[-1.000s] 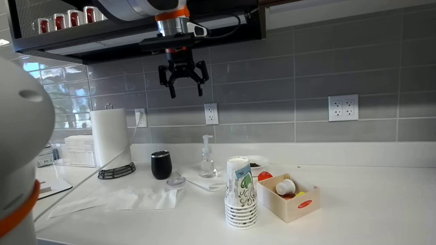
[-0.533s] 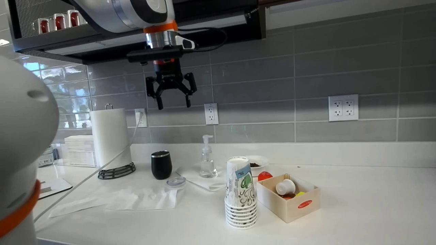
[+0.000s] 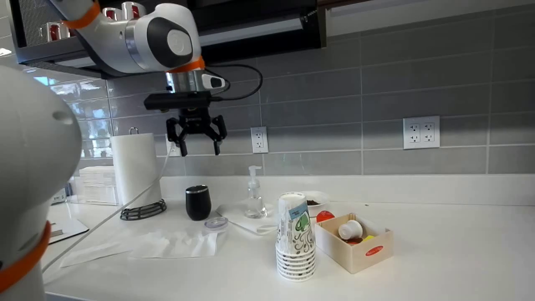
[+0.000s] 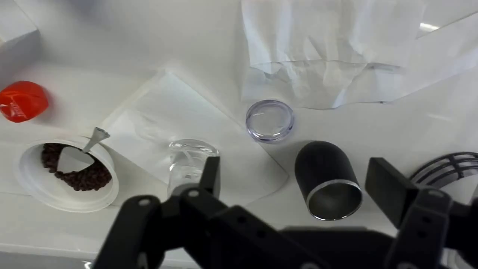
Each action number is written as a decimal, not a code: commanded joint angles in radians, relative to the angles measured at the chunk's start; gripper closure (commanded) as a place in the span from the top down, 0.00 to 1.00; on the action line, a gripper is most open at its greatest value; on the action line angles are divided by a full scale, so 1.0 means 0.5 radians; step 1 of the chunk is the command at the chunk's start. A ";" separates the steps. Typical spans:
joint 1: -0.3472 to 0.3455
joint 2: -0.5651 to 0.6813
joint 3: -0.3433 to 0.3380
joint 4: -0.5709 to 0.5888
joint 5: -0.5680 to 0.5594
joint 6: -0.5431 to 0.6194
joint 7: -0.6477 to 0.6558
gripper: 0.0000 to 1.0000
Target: Use the right paper towel to clean the surface
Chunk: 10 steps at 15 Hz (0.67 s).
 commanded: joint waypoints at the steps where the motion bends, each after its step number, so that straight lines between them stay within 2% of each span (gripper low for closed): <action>1: 0.134 0.269 -0.019 0.029 0.186 0.221 -0.073 1.00; 5: 0.181 0.562 0.020 0.116 0.284 0.243 -0.079 1.00; 10: 0.123 0.881 0.114 0.209 0.271 0.220 -0.019 1.00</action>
